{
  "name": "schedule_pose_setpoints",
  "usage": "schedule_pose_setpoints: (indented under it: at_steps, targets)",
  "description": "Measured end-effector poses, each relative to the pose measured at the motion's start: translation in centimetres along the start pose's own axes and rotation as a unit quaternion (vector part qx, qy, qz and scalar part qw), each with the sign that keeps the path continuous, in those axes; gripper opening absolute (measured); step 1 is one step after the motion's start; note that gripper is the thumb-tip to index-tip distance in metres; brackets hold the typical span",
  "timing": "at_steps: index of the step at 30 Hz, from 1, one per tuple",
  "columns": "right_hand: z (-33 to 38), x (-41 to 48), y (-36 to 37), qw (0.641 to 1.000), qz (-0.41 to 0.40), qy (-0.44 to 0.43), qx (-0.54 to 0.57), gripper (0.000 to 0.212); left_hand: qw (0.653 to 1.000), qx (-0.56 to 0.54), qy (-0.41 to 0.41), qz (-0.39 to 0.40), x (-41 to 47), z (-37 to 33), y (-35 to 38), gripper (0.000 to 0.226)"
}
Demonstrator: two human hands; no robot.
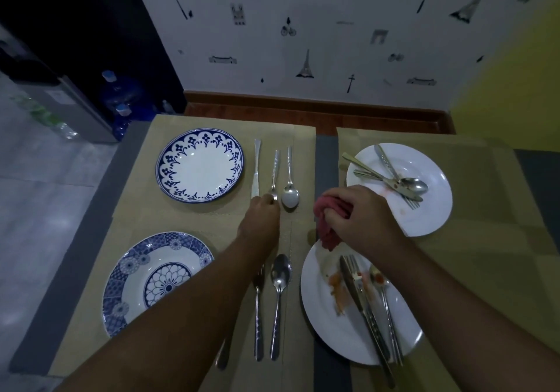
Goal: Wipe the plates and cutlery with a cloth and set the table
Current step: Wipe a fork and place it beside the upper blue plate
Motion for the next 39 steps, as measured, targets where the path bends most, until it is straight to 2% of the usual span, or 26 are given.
schedule_pose_setpoints:
  at_steps: [3, 7, 9, 13, 16, 19, 22, 26, 32, 35, 37, 39]
  targets:
    - [-0.4, -0.6, -0.3, 1.000, 0.007, 0.016, -0.001, 0.022, 0.999, -0.041, -0.016, -0.023, 0.0, -0.1, -1.3, 0.023]
    - [-0.9, -2.0, -2.4, 0.999, -0.017, 0.028, 0.023, 0.021, 0.981, -0.158, -0.049, -0.106, -2.1, -2.8, -6.0, 0.022]
    - [-1.5, -2.9, -3.7, 0.998, -0.033, 0.039, 0.040, 0.020, 0.972, -0.210, -0.072, -0.076, -4.2, -5.1, -6.4, 0.017]
    - [-3.4, -5.0, -6.3, 0.993, -0.048, 0.054, 0.092, 0.024, 0.955, -0.248, -0.150, 0.062, -9.5, -9.6, -3.1, 0.012]
    - [-6.1, -6.7, -7.3, 0.984, -0.030, 0.089, 0.154, 0.025, 0.952, -0.223, -0.174, 0.118, -12.8, -12.9, -0.7, 0.022]
    - [-9.6, -8.6, -8.3, 0.968, -0.026, 0.153, 0.197, 0.020, 0.935, -0.205, -0.240, 0.161, -15.7, -14.4, 1.8, 0.023]
    - [-11.7, -9.9, -9.2, 0.959, -0.011, 0.185, 0.212, 0.017, 0.920, -0.190, -0.308, 0.151, -17.6, -14.6, 2.9, 0.023]
    - [-12.1, -10.8, -9.6, 0.954, 0.030, 0.188, 0.230, 0.016, 0.891, -0.211, -0.379, 0.132, -18.5, -14.6, 3.2, 0.022]
    - [-12.6, -11.6, -8.9, 0.957, 0.060, 0.171, 0.225, 0.013, 0.855, -0.250, -0.437, 0.123, -19.0, -14.4, 3.6, 0.016]
    - [-13.5, -12.0, -8.0, 0.944, 0.065, 0.219, 0.239, 0.008, 0.842, -0.274, -0.447, 0.123, -19.3, -14.1, 4.0, 0.018]
    - [-13.9, -12.7, -7.1, 0.918, 0.078, 0.272, 0.277, 0.019, 0.841, -0.286, -0.442, 0.121, -19.4, -13.9, 3.7, 0.019]
    - [-13.6, -13.3, -6.1, 0.894, 0.106, 0.294, 0.321, 0.038, 0.855, -0.285, -0.418, 0.113, -19.2, -14.1, 2.5, 0.023]
Point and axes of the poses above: each hand's wrist, its own x-axis towards the middle knuckle, its own y-axis out of the palm, z = x × y, the point moved 10 cm from there along x, towards the middle knuckle, and after that the axes turned 7 degrees about -z, right-handed, at the moved point
